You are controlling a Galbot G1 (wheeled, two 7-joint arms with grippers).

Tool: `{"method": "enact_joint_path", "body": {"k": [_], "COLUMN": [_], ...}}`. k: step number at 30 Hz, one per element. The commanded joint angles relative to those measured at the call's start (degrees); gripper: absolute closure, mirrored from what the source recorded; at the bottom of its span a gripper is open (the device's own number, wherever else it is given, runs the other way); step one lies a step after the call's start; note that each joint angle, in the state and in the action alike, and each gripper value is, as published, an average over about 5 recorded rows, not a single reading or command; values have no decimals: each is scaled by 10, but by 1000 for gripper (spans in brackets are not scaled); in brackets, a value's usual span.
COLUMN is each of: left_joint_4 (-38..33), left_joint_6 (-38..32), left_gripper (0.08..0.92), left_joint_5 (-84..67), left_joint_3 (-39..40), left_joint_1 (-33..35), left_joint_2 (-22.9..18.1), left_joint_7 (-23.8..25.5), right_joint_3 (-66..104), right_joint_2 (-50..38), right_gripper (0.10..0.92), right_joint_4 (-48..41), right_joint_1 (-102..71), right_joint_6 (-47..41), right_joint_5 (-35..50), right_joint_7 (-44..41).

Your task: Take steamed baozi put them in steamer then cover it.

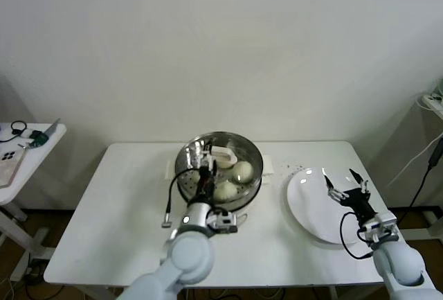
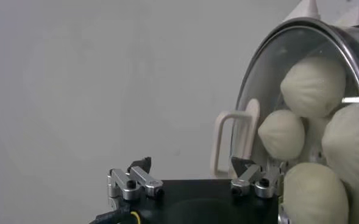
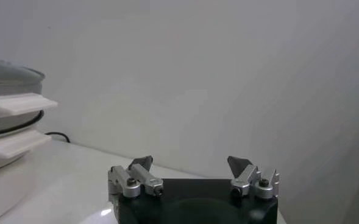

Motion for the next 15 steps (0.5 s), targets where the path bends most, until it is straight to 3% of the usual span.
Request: {"method": "enact_joint_path", "body": {"k": [1, 5, 9, 15], "left_joint_4": [-117, -145, -158, -153], "left_joint_6": [9, -39, -148, -327], "left_gripper": [177, 177, 177, 177], "left_joint_5": [-83, -210, -392, -582], "left_joint_3": [-84, -165, -280, -442], "left_joint_1": [104, 158, 235, 357], "left_joint_2": [39, 46, 42, -20], "left_joint_7": [-55, -122, -194, -196], "right_joint_3": [-1, 0, 2, 7], "right_joint_2": [-2, -2, 1, 3], "right_gripper": [203, 203, 203, 203], "right_joint_4": [1, 5, 10, 17], "right_joint_1": [-1, -6, -15, -37], "right_joint_6": [0, 6, 16, 33], "right_joint_5": [-2, 0, 3, 22], "right_joint_7": [-1, -5, -8, -11]}}
